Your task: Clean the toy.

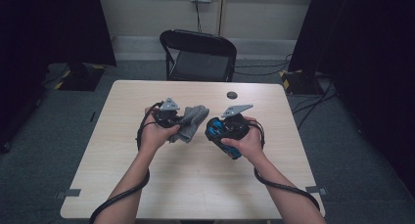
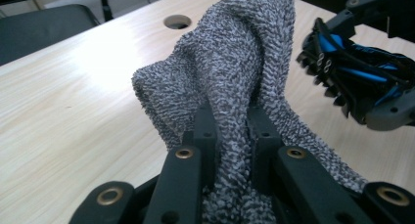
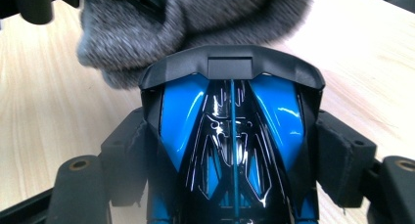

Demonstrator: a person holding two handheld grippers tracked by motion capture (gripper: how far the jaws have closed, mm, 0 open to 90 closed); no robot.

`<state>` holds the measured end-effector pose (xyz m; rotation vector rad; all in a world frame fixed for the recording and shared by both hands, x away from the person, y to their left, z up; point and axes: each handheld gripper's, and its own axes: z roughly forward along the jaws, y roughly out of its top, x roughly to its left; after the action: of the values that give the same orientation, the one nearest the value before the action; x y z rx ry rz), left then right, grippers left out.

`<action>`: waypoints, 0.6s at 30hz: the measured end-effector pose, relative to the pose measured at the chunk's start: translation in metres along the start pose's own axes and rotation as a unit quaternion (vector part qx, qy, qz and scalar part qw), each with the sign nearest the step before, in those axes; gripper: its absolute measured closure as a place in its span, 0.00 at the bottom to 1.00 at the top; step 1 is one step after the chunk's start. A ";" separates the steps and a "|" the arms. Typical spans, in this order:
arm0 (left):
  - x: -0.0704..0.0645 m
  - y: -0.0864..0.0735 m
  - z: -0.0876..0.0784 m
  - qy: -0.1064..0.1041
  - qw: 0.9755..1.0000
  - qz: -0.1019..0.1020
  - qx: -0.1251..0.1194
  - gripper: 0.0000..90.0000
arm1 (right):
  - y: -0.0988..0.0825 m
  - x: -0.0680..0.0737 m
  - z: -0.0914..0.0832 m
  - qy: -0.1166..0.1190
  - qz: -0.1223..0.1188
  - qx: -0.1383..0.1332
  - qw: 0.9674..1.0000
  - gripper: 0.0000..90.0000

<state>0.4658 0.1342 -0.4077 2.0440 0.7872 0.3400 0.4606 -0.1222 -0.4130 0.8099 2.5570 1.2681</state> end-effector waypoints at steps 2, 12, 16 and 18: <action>-0.004 0.001 0.004 -0.007 1.000 0.010 0.001 0.87 | 0.000 0.001 0.001 0.001 0.000 0.002 1.000 0.29; -0.016 -0.001 0.010 -0.025 0.999 0.033 0.018 0.87 | 0.002 -0.002 0.001 -0.004 0.004 0.000 1.000 0.29; -0.017 -0.003 0.008 -0.032 0.999 0.034 0.018 0.87 | 0.003 -0.004 0.001 -0.004 0.005 0.001 1.000 0.29; -0.018 -0.004 0.007 -0.035 0.999 0.034 0.018 0.87 | 0.003 -0.005 0.000 -0.006 0.007 0.000 1.000 0.29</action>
<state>0.4544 0.1195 -0.4137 2.1074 0.6869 0.2913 0.4663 -0.1233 -0.4113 0.8348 2.5468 1.2643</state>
